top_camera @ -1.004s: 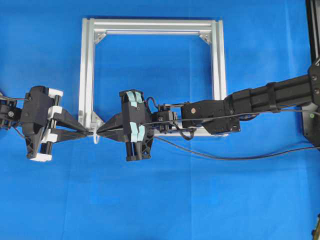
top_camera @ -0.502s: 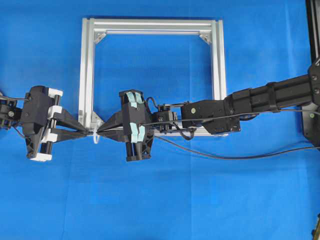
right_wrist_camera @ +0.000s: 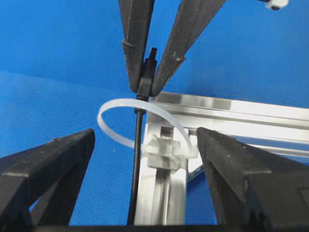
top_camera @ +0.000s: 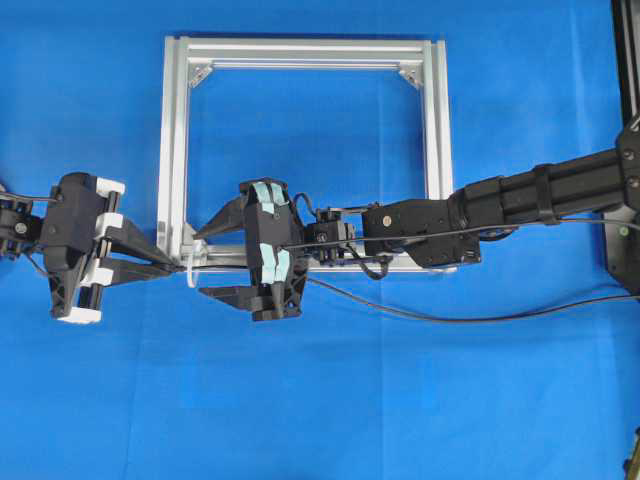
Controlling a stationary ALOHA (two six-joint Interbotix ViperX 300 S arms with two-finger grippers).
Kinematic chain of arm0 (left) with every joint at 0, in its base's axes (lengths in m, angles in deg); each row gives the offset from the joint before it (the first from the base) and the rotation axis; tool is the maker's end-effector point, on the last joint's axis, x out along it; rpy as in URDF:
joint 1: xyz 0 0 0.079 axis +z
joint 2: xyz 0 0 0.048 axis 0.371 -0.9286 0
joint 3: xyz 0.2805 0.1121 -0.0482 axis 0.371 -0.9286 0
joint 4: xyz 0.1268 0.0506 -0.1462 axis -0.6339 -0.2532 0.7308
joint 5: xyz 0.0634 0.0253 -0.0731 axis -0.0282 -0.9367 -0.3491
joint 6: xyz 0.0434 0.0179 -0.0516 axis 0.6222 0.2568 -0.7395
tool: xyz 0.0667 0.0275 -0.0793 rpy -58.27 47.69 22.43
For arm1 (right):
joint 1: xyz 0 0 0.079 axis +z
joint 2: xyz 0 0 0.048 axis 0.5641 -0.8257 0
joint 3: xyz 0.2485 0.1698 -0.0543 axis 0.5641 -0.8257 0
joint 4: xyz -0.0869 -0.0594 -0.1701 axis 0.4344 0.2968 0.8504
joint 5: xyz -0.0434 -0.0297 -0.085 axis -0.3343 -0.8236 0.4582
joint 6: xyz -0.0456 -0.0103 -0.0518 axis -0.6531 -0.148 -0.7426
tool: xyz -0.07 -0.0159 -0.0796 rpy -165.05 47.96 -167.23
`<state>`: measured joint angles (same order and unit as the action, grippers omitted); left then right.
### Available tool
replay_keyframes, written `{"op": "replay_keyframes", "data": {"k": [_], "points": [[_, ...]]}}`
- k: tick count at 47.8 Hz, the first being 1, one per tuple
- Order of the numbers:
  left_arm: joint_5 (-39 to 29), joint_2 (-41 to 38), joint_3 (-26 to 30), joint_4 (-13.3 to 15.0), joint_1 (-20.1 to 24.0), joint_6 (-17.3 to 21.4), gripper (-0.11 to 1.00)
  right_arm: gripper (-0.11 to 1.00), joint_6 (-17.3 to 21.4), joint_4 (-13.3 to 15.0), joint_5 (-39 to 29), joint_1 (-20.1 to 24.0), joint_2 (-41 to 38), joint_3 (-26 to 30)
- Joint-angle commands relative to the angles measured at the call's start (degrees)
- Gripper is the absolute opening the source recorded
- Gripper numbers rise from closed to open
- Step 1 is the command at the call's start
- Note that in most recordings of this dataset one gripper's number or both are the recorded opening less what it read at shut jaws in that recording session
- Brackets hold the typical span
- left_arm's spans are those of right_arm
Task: Insert the wire through the string loop located on the left side.
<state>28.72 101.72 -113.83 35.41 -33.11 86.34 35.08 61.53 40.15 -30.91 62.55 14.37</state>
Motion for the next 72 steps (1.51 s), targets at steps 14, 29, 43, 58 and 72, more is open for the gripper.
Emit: {"op": "replay_keyframes", "data": {"k": [14,29,43,58,72], "points": [[-9.14,12.92,-3.87,-0.09,-0.09,-0.18,0.09,0.93,0.09,-0.09,0.18,0.09,1.93,0.09],[-31.11,30.76,-5.36,-0.09,-0.09,-5.98,0.09,0.94,0.09,-0.09,0.09,0.18,1.93,0.09],[-37.35,39.55,-5.01,-0.18,-0.09,-10.20,0.09,0.94,0.09,-0.09,0.09,0.09,1.93,0.09],[-35.77,35.77,-5.27,-0.26,-0.26,-10.28,0.09,0.94,0.09,0.09,0.09,0.35,1.93,0.09],[-37.27,35.33,-5.45,-0.26,-0.26,-14.94,0.09,0.94,0.09,0.09,0.35,0.35,1.93,0.35]]}}
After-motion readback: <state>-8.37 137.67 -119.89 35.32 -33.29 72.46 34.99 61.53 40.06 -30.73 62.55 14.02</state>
